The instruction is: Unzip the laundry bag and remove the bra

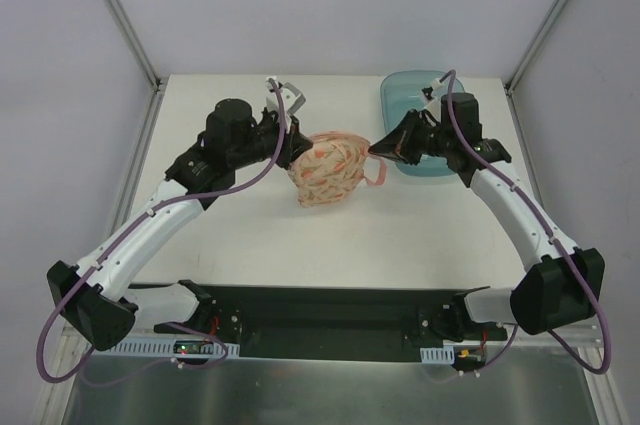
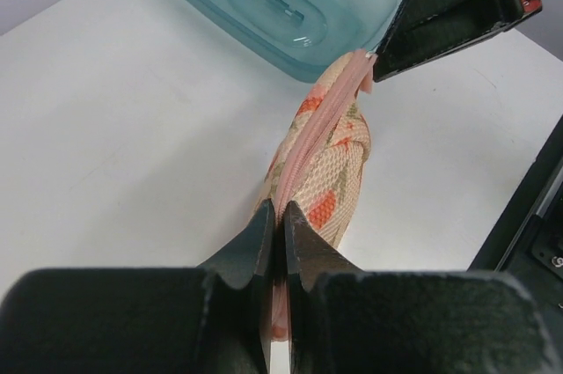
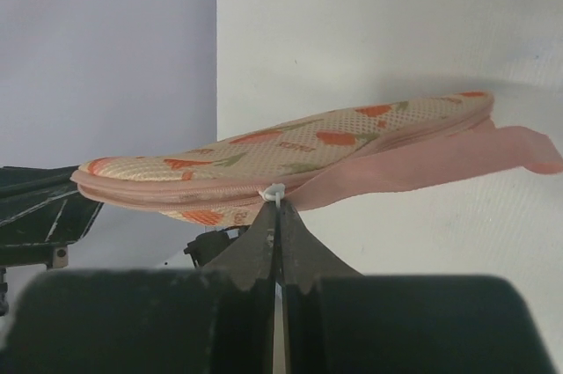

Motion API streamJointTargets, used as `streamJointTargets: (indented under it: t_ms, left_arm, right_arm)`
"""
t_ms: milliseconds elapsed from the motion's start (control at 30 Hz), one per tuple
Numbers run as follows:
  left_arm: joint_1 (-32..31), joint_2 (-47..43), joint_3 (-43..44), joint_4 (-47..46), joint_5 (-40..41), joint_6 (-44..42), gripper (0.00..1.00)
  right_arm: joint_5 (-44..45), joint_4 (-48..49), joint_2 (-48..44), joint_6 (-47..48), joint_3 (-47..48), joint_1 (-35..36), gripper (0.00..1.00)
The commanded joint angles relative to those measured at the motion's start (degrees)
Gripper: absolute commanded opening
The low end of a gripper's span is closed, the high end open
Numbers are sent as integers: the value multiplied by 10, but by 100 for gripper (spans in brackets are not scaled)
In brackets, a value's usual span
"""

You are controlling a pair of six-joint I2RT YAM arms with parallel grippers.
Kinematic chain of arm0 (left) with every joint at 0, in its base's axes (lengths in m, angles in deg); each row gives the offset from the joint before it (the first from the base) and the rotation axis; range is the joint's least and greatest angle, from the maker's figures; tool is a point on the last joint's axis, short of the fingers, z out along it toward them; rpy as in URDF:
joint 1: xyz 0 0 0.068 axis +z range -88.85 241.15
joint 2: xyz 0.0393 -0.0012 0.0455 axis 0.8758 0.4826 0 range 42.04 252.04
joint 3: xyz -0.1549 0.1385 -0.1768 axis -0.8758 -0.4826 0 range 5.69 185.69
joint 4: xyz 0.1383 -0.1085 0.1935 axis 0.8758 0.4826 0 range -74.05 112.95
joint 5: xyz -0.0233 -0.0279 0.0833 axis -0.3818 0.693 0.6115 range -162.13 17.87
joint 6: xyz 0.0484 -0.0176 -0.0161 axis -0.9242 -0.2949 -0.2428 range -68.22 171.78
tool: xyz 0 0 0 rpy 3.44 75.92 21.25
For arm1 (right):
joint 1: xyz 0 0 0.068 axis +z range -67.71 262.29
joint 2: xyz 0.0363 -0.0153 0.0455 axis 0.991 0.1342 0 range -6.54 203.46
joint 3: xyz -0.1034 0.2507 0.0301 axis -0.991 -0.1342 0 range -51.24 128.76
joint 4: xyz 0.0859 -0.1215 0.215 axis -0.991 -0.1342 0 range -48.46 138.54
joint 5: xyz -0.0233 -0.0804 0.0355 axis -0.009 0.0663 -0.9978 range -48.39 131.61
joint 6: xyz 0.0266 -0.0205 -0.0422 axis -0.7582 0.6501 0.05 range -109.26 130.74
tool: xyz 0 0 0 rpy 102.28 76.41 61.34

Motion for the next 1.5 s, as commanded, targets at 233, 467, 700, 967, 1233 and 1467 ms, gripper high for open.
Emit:
streamJointTargets:
  t_ms: [233,467,700,967,1233,1467]
  left_arm:
    - [12,-5,36,-43,-88,0,99]
    - [12,53,128,17,-154,-58,99]
    - [9,122,175,55,-193,-124,99]
    - [3,140,189,73,-234,-247,98]
    - [3,178,278,157,-262,-296,95]
    - [-10,232,338,223,-270,-360,97]
  right_arm:
    - [-4,16,-24,-8,64,7,1]
    - [13,5,-20,-1,77,33,1]
    - [13,-3,-17,9,78,41,1]
    - [8,-6,-9,13,80,56,1]
    - [9,-21,-2,26,89,72,1]
    - [7,-34,-5,40,93,77,1]
